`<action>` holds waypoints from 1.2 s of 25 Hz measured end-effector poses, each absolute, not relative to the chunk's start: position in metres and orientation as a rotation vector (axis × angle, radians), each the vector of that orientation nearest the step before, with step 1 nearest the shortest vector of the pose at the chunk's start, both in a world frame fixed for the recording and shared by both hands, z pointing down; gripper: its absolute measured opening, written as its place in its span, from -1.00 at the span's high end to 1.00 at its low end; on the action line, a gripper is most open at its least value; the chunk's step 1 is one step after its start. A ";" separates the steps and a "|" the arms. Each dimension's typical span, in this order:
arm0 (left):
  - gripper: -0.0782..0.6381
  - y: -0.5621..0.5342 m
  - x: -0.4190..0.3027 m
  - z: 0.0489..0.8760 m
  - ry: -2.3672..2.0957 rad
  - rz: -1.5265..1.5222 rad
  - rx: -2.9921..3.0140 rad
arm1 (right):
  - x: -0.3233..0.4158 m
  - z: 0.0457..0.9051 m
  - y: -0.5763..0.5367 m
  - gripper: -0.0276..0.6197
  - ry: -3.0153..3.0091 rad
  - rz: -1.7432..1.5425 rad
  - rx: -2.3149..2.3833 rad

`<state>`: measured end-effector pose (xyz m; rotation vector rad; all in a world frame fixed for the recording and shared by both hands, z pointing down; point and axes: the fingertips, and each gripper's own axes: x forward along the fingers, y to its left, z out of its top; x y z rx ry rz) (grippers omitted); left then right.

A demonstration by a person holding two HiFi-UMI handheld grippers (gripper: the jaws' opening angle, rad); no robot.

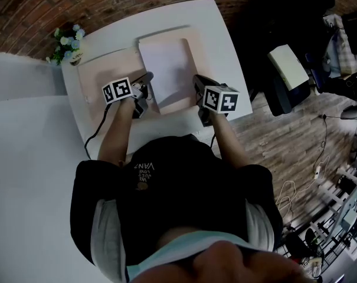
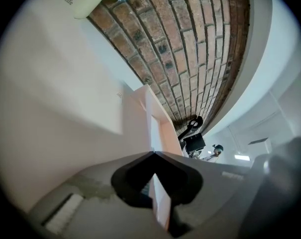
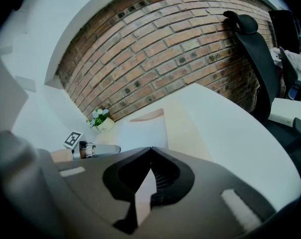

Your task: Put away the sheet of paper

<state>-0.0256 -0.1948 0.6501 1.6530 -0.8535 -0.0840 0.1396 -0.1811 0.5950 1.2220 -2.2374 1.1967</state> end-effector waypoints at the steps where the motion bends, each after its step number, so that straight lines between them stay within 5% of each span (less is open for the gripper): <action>1: 0.78 -0.195 -0.025 0.650 -0.852 -0.084 1.654 | 0.140 0.595 -0.181 0.92 -2.238 1.196 1.222; 30: 0.78 -0.205 0.002 0.655 -0.805 -0.077 1.654 | 0.148 0.596 -0.183 0.92 -2.233 1.189 1.234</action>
